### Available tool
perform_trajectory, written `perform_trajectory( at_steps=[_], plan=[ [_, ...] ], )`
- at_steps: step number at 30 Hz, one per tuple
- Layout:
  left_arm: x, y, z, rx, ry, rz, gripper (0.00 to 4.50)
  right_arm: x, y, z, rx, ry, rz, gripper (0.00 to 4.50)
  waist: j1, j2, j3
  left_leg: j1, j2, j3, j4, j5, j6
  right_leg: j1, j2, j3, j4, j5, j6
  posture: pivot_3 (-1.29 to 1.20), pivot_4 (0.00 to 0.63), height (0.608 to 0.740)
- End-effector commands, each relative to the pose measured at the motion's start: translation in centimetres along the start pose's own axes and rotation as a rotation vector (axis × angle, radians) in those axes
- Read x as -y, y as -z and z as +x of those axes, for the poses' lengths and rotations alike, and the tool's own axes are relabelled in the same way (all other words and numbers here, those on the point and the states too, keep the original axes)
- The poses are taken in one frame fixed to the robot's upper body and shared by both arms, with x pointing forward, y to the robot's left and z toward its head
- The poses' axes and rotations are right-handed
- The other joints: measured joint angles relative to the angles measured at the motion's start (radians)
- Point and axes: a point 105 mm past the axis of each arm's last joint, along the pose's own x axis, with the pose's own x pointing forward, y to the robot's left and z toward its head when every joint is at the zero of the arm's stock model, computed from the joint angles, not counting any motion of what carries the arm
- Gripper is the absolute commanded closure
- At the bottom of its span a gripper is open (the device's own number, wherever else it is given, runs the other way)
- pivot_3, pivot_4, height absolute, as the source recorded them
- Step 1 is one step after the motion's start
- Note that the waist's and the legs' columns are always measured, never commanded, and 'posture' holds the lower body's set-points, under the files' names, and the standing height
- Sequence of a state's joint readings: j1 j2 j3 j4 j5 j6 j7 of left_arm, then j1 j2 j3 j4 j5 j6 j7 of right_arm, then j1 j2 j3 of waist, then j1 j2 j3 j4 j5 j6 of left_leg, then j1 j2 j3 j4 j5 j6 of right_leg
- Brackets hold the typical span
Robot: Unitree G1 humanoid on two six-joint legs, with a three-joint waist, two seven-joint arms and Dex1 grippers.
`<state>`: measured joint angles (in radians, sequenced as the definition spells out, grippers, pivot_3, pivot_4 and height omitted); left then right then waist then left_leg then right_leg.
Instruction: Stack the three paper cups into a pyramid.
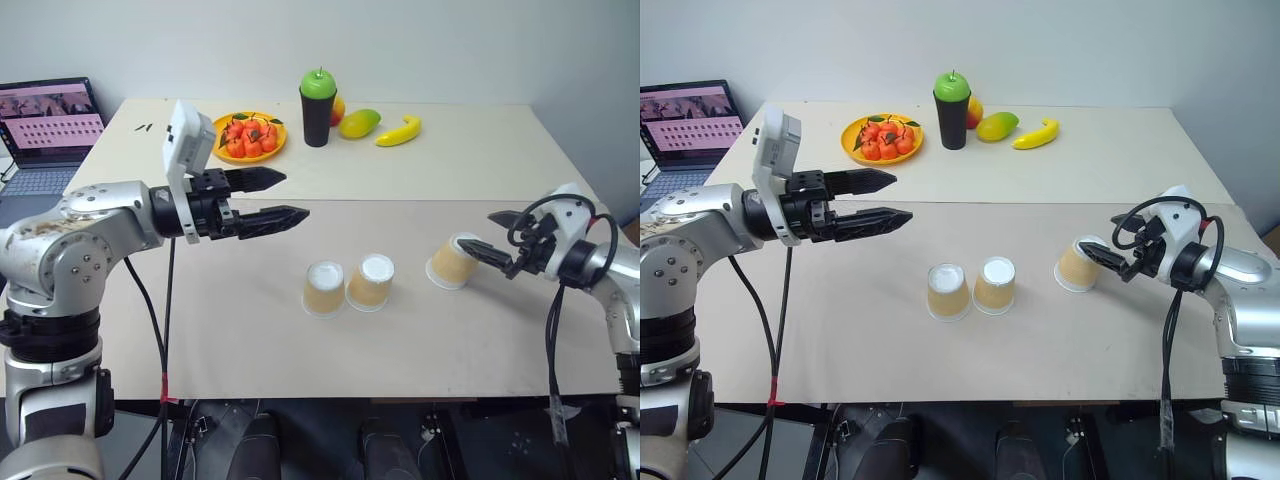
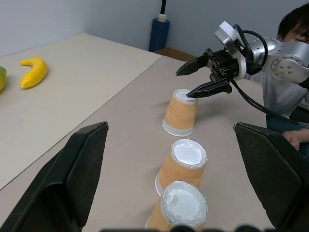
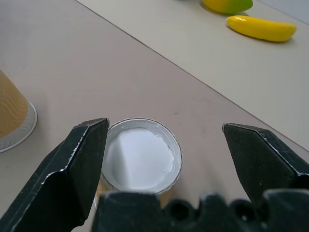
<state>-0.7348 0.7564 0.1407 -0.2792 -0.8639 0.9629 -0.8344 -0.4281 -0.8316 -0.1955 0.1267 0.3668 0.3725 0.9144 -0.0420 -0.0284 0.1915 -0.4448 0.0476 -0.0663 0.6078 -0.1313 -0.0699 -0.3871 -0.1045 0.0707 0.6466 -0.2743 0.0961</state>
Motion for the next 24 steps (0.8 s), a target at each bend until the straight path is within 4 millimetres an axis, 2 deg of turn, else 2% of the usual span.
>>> perform_trajectory(
  at_steps=[1, 20, 23, 24],
  plan=[
    [0.2, -1.4, -0.4, 0.041, -0.018, 0.061, 0.05, -0.2, -0.7, 0.2, 0.028, -0.009, -0.01, 0.0, -0.001, 0.0, 0.0, 0.0, 0.0, 0.0, 0.0, 0.0, 0.0, 0.0, 0.0, 0.0, 0.0, 0.0, 0.0, 0.0, 0.15, 0.735],
    [0.5, -2.1, -0.4, 0.046, -0.027, 0.077, 0.05, -0.1, 1.9, 0.6, -0.013, -0.009, 0.04, 0.0, 0.0, 0.0, 0.0, 0.0, 0.0, 0.0, 0.0, 0.0, 0.0, 0.0, 0.0, 0.0, 0.0, 0.0, 0.0, 0.0, 0.15, 0.735],
    [0.5, -2.2, -0.5, 0.047, -0.023, 0.077, 0.0, -0.1, 2.1, 0.8, -0.019, -0.009, 0.038, 0.74, -0.001, 0.0, 0.0, 0.0, 0.0, 0.0, 0.0, 0.0, 0.0, 0.0, 0.0, 0.0, 0.0, 0.0, 0.0, 0.0, 0.15, 0.735],
    [0.5, -2.2, -0.5, 0.047, -0.021, 0.077, 0.0, -0.2, 2.0, 0.9, -0.018, -0.011, 0.037, 1.12, -0.001, 0.0, 0.0, 0.0, 0.0, 0.0, 0.0, 0.0, 0.0, 0.0, 0.0, 0.0, 0.0, 0.0, 0.0, 0.0, 0.15, 0.735]
  ],
)
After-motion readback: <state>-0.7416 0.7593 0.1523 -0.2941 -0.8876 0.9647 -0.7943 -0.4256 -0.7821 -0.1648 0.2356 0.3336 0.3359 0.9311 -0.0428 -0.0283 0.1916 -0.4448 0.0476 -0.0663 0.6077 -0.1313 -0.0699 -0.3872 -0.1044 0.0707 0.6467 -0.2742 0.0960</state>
